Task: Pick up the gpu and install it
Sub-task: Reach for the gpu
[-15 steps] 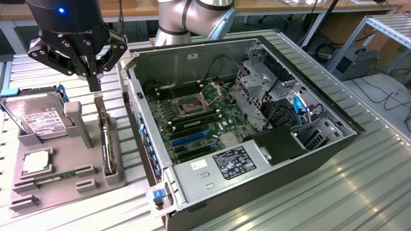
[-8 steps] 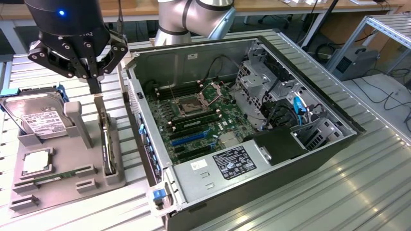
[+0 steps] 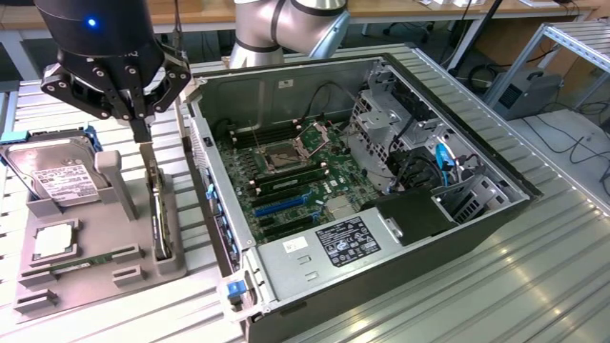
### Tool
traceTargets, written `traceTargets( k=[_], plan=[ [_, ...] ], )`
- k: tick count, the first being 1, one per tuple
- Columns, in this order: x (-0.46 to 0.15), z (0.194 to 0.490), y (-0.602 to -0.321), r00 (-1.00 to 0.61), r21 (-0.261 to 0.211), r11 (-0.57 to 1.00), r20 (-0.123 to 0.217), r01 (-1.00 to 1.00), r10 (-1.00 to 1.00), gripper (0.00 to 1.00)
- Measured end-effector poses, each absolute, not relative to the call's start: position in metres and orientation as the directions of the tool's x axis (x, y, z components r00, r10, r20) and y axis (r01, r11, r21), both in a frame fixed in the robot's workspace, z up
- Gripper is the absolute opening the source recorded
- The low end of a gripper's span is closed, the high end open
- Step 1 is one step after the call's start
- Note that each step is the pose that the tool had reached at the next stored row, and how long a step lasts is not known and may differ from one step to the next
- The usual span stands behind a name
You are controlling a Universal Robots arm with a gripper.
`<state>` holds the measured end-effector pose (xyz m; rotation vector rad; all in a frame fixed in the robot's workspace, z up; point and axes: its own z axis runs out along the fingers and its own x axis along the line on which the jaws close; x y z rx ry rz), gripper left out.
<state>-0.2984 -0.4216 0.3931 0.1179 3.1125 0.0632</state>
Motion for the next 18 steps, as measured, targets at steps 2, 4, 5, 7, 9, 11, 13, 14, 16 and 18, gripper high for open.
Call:
traceTargets(
  k=[2,4,5,7,9,11,13,14,16,18],
  plan=[
    [-0.298,0.393,-0.423,-0.997,0.042,0.996,-0.025,0.075,0.076,0.11],
    [-0.298,0.393,-0.425,-0.997,0.042,0.996,-0.025,0.075,0.076,0.11],
    [-0.298,0.393,-0.425,-0.997,0.042,0.996,-0.025,0.075,0.076,0.11],
    [-0.298,0.393,-0.427,-0.997,0.042,0.996,-0.025,0.075,0.076,0.11],
    [-0.298,0.393,-0.428,-0.997,0.042,0.996,-0.025,0.075,0.076,0.11],
    [-0.298,0.393,-0.429,-0.997,0.042,0.996,-0.025,0.075,0.076,0.11],
    [-0.298,0.393,-0.430,-0.997,0.042,0.996,-0.025,0.075,0.076,0.11],
    [-0.298,0.393,-0.431,-0.997,0.042,0.996,-0.025,0.075,0.076,0.11],
    [-0.298,0.393,-0.432,-0.997,0.042,0.996,-0.025,0.075,0.076,0.11],
    [-0.298,0.393,-0.433,-0.997,0.042,0.996,-0.025,0.075,0.076,0.11]
  ],
)
